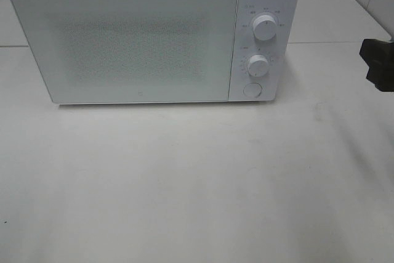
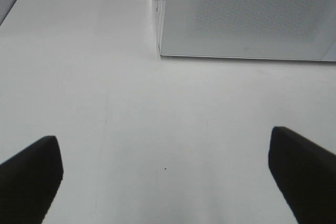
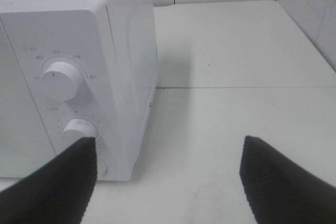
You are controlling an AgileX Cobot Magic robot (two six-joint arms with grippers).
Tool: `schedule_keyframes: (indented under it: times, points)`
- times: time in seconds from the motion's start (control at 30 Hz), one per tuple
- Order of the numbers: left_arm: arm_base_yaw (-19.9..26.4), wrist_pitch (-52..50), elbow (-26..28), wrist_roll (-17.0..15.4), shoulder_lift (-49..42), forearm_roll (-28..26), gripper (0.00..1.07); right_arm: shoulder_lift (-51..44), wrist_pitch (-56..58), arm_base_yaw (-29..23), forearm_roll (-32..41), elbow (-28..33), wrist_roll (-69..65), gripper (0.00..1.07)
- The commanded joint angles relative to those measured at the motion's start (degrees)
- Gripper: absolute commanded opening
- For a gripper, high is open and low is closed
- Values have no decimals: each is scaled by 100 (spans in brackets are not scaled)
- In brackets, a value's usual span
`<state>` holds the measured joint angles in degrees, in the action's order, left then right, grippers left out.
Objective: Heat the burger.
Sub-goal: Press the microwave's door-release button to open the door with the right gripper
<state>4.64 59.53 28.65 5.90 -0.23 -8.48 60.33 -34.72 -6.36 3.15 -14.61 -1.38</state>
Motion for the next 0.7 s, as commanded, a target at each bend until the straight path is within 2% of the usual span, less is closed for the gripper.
schedule_keyframes:
  times: [0.03,0.17,0.2,0.27,0.33,0.37,0.43,0.47,0.53,0.63,0.7]
  points:
    - [6,-6,-23,-23,-120,-57,100,435,-791,11,378,143,344,76]
    - [6,-6,-23,-23,-120,-57,100,751,-1043,-80,739,155,453,76]
    - [6,-6,-23,-23,-120,-57,100,963,-1306,-275,1043,155,561,76]
    - [6,-6,-23,-23,-120,-57,100,1077,-1455,-413,1186,155,688,76]
    - [6,-6,-23,-23,-120,-57,100,1455,-1925,-888,1564,160,1152,76]
    - [6,-6,-23,-23,-120,-57,100,1455,-1925,-888,1564,160,1152,76]
    - [6,-6,-23,-23,-120,-57,100,1931,-2561,-1570,2034,160,1450,76]
    - [6,-6,-23,-23,-120,-57,100,1931,-2561,-1570,2034,160,1450,76]
    - [6,-6,-23,-23,-120,-57,100,2286,-2928,-2063,2343,160,1455,76]
    - [6,-6,-23,-23,-120,-57,100,2401,-3014,-2240,2475,160,1455,76]
    - [6,-6,-23,-23,-120,-57,100,2785,-3369,-2899,3094,160,1432,76]
